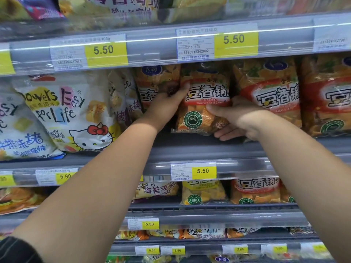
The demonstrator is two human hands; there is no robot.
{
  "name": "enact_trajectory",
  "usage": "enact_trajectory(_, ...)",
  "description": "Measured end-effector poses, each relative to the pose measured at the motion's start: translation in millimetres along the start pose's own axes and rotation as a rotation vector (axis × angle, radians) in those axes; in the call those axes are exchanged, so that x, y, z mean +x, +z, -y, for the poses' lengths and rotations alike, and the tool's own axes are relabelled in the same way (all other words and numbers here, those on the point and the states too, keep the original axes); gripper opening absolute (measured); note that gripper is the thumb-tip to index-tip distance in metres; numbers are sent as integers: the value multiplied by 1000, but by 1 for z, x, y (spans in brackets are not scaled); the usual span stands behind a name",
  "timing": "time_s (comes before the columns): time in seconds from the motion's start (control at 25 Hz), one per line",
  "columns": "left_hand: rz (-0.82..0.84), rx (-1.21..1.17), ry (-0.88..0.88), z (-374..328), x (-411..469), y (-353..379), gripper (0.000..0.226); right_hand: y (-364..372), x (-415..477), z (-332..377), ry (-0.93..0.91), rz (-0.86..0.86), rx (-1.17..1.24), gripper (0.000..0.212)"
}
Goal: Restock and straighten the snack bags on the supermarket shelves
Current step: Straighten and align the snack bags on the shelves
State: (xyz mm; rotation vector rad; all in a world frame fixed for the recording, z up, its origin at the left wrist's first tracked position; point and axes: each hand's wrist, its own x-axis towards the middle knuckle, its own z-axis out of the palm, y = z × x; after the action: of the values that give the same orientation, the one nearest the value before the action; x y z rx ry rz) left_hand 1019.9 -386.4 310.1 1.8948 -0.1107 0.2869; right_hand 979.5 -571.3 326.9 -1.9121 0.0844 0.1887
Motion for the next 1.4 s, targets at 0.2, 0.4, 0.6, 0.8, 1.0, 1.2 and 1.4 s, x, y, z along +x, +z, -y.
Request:
enact_trajectory(0.2, -130, -100, -42, -2, 11, 0, 27, -5, -9, 1, 16, 38, -20, 50)
enact_trajectory(0.4, -44, -223, -78, -6, 12, 1, 27, 2, -13, -7, -38, -89, -37, 53)
enact_trajectory(0.6, -15, -239, -95, -8, 17, -3, 56, 6, -12, -16, -128, -140, -20, 51)
enact_trajectory(0.8, 9, -273, -149, -5, 12, -5, 41, 6, -16, -20, -158, -164, 8, 48)
enact_trajectory(1.0, -22, -213, -45, 8, 7, -5, 65, 9, -17, -22, -197, -197, 39, 47)
enact_trajectory(1.2, -195, -108, 131, 17, 5, -11, 21, 11, -13, -26, -223, -244, 79, 46)
enact_trajectory(1.4, -137, -353, -31, 4, 1, -10, 10, 10, -13, -29, -241, -245, 67, 45)
